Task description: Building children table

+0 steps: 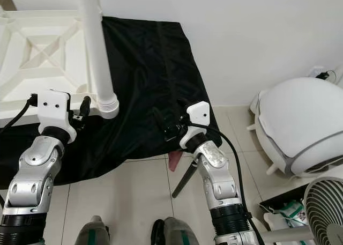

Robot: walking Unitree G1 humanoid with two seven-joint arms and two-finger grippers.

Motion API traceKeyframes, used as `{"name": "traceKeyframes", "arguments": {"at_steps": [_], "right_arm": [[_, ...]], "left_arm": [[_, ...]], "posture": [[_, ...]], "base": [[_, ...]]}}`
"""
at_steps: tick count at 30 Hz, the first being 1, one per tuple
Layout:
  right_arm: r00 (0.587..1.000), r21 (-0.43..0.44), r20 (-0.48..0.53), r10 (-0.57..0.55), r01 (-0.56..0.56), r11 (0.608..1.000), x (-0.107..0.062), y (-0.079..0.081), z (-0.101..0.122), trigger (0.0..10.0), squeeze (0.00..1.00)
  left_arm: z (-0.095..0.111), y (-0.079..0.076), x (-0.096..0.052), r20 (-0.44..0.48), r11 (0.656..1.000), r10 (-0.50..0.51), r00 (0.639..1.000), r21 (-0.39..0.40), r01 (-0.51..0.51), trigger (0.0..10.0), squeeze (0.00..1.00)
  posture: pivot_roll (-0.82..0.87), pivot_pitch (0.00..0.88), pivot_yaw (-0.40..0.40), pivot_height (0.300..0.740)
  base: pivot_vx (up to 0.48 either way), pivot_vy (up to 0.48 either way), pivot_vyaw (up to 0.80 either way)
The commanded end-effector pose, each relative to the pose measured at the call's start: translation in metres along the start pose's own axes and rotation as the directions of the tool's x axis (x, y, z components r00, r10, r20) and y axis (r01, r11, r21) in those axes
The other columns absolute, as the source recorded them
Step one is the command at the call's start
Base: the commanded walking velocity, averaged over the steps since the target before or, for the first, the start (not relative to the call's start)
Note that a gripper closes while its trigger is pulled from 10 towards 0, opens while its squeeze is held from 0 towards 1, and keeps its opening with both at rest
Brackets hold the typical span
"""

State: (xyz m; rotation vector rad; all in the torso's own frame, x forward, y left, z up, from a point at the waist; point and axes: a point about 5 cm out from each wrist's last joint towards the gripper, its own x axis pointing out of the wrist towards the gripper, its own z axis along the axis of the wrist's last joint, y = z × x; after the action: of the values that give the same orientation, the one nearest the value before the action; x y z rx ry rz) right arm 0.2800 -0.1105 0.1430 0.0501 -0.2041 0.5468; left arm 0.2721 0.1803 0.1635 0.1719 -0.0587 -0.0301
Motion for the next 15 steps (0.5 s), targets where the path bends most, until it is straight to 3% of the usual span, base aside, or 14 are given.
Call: {"name": "traceKeyframes", "arguments": {"at_steps": [1,15], "right_arm": [[1.000,-0.008,-0.005,-0.002,0.002,1.000,0.000,-0.003,0.002,10.0,0.00],[1.000,-0.027,0.003,-0.029,0.029,0.999,0.007,-0.008,0.004,10.0,0.00]], "left_arm": [[-0.004,-0.001,0.000,-0.022,1.000,0.020,1.000,-0.015,-0.020,10.0,0.00],[-0.021,-0.002,-0.004,-0.091,0.998,0.039,0.995,-0.039,-0.043,10.0,0.00]], "posture": [[0.08,0.069,-0.105,0.740],[0.08,0.056,-0.119,0.740]], "base": [[0.000,0.000,0.00],[0.000,0.000,0.00]]}}
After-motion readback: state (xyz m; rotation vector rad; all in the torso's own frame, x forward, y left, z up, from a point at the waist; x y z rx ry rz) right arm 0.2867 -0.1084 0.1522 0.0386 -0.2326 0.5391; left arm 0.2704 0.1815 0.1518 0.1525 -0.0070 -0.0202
